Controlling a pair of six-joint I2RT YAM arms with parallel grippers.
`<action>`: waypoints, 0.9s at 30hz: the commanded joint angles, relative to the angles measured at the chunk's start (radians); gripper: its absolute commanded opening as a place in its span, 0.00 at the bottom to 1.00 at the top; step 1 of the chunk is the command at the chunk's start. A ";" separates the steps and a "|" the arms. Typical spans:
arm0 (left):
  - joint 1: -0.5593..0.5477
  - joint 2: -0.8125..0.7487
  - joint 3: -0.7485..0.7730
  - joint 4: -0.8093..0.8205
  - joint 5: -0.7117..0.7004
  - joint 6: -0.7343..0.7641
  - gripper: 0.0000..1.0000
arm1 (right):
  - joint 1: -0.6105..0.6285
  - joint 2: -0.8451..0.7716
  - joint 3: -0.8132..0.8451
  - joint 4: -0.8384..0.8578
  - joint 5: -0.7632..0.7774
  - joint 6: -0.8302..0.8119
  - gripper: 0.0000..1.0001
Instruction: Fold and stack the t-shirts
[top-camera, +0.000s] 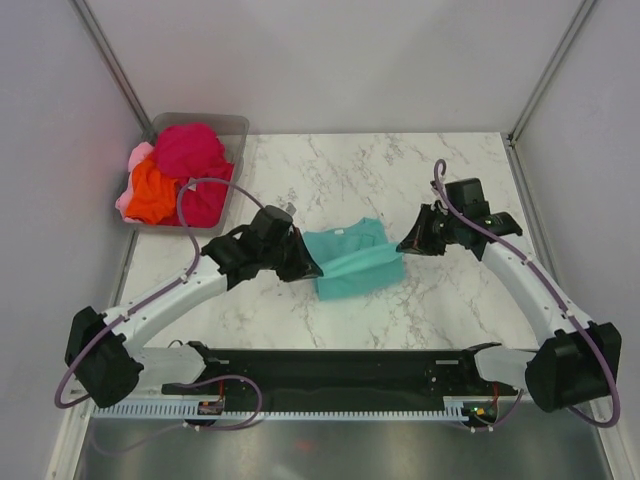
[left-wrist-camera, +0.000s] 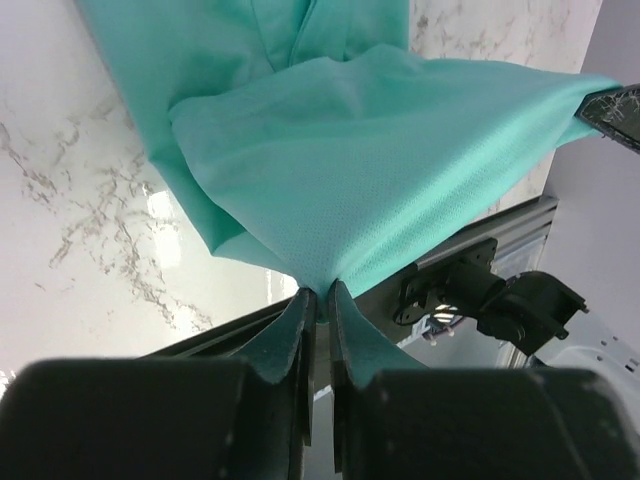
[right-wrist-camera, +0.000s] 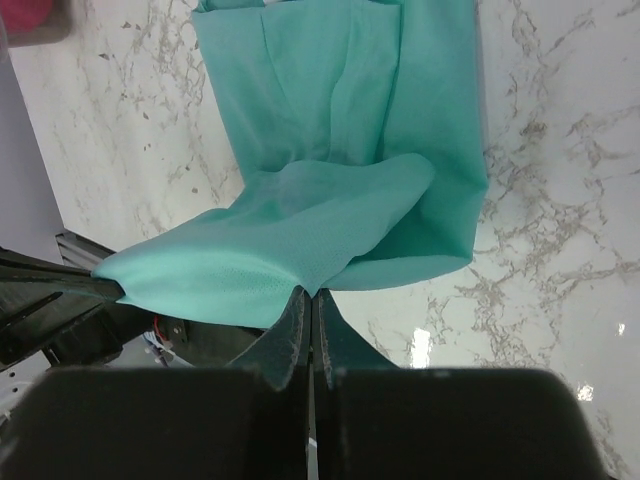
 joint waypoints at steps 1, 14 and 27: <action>0.056 0.039 0.053 -0.069 0.037 0.090 0.12 | -0.005 0.063 0.070 0.084 0.057 -0.045 0.00; 0.284 0.423 0.270 -0.026 0.180 0.274 0.12 | -0.005 0.498 0.370 0.182 0.063 -0.072 0.00; 0.384 0.676 0.429 -0.029 0.205 0.331 0.12 | -0.005 0.824 0.582 0.251 0.011 -0.072 0.00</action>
